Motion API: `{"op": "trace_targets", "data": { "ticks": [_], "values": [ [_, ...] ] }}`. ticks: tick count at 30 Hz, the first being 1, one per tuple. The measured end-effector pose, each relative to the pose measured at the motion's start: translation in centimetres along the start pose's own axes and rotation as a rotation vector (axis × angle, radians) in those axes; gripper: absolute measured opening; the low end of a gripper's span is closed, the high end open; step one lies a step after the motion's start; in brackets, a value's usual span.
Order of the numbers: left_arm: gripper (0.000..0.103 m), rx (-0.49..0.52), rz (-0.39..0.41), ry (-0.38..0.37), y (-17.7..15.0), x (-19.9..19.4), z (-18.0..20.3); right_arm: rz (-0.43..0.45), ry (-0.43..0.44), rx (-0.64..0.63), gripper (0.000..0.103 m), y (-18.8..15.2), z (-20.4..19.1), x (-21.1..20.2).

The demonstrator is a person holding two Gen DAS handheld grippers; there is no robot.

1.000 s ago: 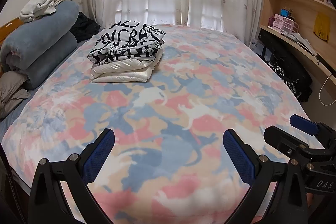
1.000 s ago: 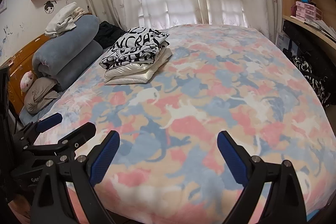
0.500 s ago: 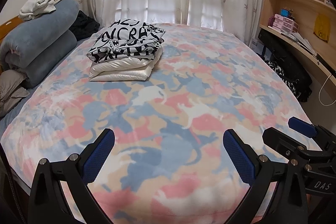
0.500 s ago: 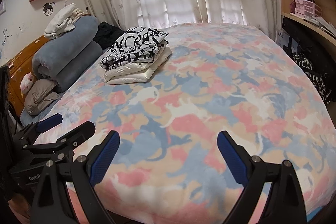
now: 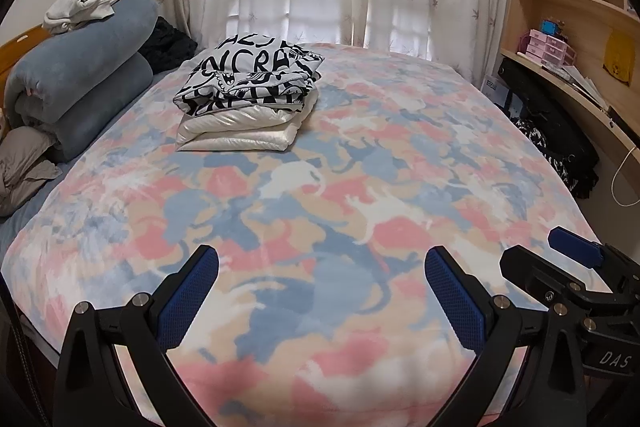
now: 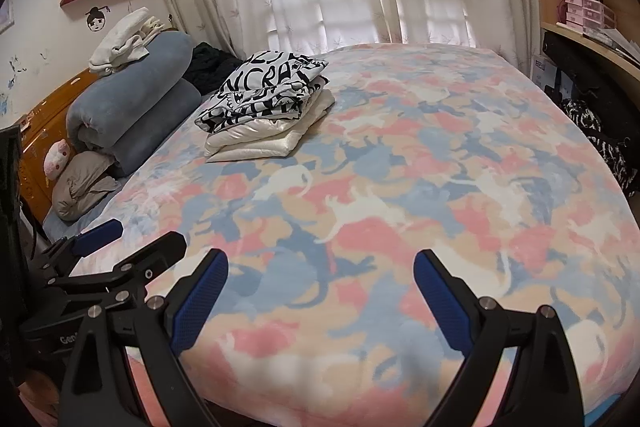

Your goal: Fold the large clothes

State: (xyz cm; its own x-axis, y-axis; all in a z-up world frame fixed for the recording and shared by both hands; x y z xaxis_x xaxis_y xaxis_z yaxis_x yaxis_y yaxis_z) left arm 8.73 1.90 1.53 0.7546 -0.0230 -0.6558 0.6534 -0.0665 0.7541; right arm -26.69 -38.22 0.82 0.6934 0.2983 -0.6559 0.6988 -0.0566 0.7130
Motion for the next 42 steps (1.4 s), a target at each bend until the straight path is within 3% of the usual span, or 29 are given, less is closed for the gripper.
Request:
{"op": "trace_targets", "data": {
  "ticks": [42],
  "values": [
    [0.102,0.006,-0.049,0.034,-2.0,1.1,-2.2,-0.059,-0.039,-0.018,0.094,-2.1,-1.9,2.7]
  ]
}}
Point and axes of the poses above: each gripper's, at about its wrist camera, not at the fingertips, and x roughly the way its jaws point, z to its right, y to its top, the point moved 5 cm from there along x, roughly the way its jaws point, and after that the axes turned 6 degrees about x, right-handed, at the moved point
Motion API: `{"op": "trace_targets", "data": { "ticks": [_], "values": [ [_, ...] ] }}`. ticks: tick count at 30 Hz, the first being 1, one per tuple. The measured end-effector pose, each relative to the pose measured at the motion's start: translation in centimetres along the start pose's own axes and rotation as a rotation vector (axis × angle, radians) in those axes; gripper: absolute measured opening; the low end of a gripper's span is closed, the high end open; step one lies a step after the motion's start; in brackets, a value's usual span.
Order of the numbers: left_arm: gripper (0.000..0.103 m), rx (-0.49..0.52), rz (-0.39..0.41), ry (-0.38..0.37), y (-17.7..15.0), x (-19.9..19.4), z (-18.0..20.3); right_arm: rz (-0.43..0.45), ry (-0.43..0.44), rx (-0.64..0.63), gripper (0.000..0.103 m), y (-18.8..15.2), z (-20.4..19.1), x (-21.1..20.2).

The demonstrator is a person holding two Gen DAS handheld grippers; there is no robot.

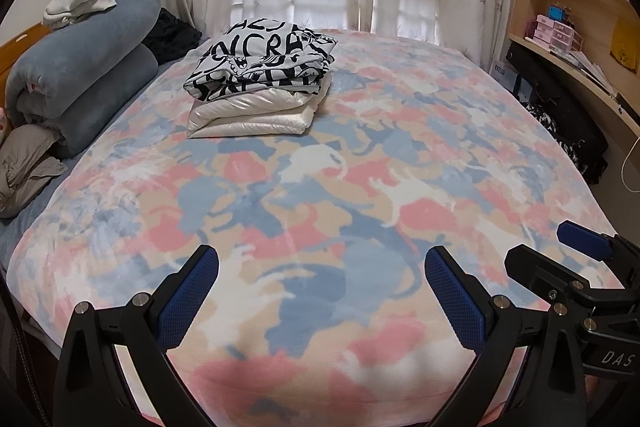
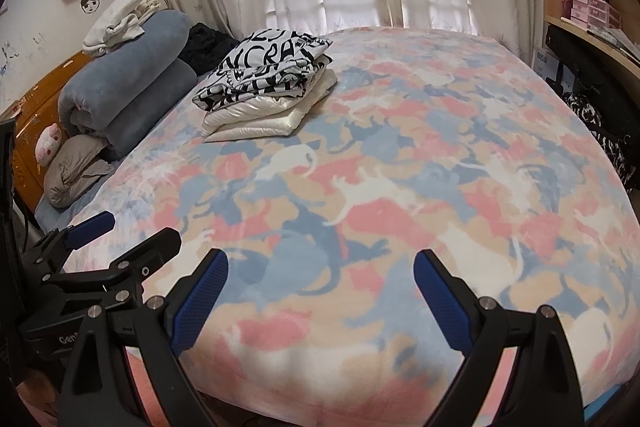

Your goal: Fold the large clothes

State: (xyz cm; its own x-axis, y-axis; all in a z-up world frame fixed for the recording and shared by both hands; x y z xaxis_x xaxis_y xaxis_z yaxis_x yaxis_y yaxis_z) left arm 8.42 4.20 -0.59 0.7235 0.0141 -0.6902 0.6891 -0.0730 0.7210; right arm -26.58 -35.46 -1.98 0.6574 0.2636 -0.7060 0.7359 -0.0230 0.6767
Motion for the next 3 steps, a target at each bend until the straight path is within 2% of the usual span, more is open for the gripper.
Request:
{"op": "trace_targets", "data": {
  "ticks": [3],
  "values": [
    [0.102,-0.002,-0.009,-0.001,-0.25,0.56,-0.5,-0.009,-0.008,-0.001,0.094,-0.17,-0.38,0.47]
  ]
}}
Point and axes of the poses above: each gripper's, at about its wrist camera, not at the fingertips, and x roughly the way its jaws point, z to its right, y to its top, the point moved 5 cm from there along x, roughly the way its jaws point, and after that the axes turned 6 degrees about x, right-handed, at the moved point
